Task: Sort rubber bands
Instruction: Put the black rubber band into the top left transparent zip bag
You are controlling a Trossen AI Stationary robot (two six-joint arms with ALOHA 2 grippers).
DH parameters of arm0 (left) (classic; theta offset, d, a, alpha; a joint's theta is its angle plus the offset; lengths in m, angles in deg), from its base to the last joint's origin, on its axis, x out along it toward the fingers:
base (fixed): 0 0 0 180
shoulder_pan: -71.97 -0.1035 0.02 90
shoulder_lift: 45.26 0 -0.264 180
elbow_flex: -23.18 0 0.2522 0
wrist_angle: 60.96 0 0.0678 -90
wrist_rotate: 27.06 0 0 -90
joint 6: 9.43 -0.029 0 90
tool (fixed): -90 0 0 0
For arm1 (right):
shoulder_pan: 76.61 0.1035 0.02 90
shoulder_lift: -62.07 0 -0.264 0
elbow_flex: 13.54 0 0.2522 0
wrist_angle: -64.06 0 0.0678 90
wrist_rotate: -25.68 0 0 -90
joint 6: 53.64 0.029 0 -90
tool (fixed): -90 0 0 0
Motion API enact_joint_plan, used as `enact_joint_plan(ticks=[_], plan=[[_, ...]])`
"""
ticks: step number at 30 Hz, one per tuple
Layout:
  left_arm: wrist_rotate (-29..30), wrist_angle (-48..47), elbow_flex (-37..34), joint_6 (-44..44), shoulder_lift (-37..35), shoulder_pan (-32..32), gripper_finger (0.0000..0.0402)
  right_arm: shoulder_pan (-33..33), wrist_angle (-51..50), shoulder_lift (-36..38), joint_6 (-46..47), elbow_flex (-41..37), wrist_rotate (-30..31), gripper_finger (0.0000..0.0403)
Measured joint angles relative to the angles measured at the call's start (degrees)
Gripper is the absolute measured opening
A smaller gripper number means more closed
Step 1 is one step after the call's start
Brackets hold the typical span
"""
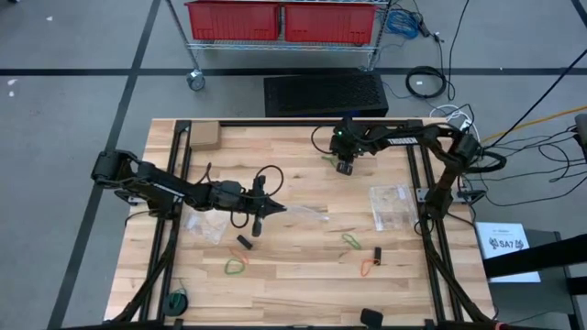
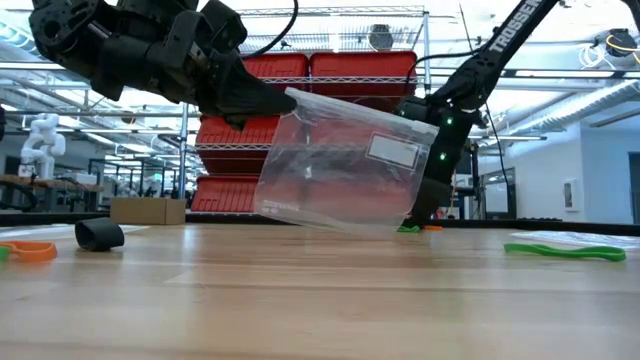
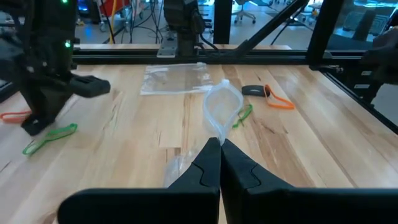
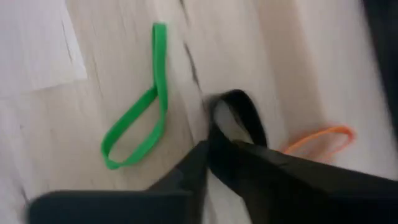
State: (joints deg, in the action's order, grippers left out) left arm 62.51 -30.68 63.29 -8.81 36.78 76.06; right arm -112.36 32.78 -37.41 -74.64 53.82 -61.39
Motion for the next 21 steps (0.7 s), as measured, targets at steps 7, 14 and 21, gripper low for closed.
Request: enact_joint_plan(ticks=[7,14,21], plan=[[0.0,0.0,0.0,0.0,0.0,0.0,0.0,1.5,0.1,5.5,-1.4,0.0,-2.0,0.001],[0.0,0.0,0.0,0.0,0.0,0.0,0.0,3.9,-2.8,10.6,1.8,0.0,-5.1,0.0002],[0.0,0.0,0.0,0.4,0.0,-0.5,0.0,15.0,-3.4,21.6,11.0,0.1,-5.9,0.0001]])
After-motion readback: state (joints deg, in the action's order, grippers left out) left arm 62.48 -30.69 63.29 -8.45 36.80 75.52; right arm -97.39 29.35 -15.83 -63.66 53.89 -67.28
